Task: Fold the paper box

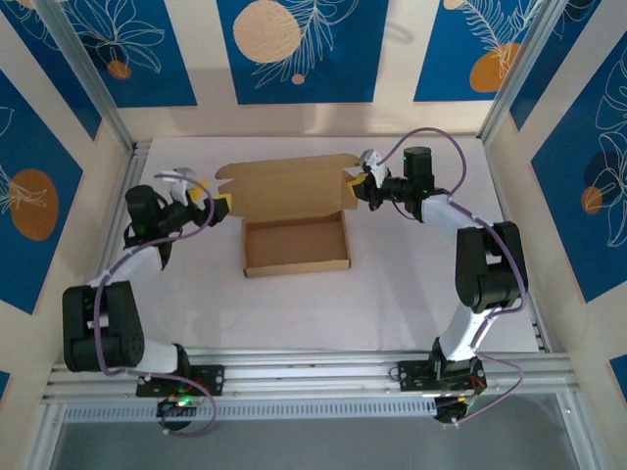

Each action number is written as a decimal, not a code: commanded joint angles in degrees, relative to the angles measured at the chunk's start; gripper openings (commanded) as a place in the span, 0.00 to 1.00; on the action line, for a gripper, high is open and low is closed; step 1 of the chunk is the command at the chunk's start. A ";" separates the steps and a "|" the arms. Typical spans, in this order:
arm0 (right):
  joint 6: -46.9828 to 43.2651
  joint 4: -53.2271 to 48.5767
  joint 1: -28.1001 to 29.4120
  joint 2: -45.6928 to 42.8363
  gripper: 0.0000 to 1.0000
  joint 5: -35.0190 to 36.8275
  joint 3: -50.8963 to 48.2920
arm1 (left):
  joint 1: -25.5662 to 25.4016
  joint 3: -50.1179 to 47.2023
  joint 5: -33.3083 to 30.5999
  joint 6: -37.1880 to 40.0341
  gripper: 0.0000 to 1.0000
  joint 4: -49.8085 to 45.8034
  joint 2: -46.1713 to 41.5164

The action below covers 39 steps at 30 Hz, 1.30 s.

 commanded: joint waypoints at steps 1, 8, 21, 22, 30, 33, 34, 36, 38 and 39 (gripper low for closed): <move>0.21 0.36 -0.32 -0.57 0.00 -2.70 0.19 | -0.41 5.02 1.52 5.74 0.94 -7.48 3.19; -0.25 -1.25 0.73 0.14 0.00 -2.66 1.92 | -3.84 12.68 1.14 16.31 0.91 -19.97 8.96; 0.24 -2.21 1.94 0.69 0.00 -2.35 2.85 | -7.12 17.26 -0.30 22.15 0.48 -22.68 13.02; 0.14 -2.33 2.20 0.69 0.00 -2.05 2.95 | -7.41 17.26 -0.29 22.65 0.43 -22.85 13.11; -0.37 -1.91 2.89 0.95 0.00 0.16 2.48 | -9.69 15.47 -0.25 26.65 0.17 -24.99 10.97; -0.67 -1.62 2.63 1.14 0.00 0.71 2.46 | -9.98 11.34 0.01 25.84 0.14 -21.94 7.92; -0.95 -1.52 2.54 1.22 0.00 0.93 2.62 | -9.95 10.17 0.40 24.95 0.13 -20.96 6.95; -1.35 -1.83 1.78 1.66 0.00 0.35 3.41 | -10.03 7.87 2.36 22.88 0.14 -19.24 4.69; -2.68 -2.82 0.72 2.39 0.00 -2.26 4.79 | -10.74 6.01 3.26 21.79 0.18 -18.95 2.32; -3.43 -3.52 0.11 2.93 0.00 -3.89 5.74 | -11.15 4.86 2.72 21.47 0.23 -18.73 1.04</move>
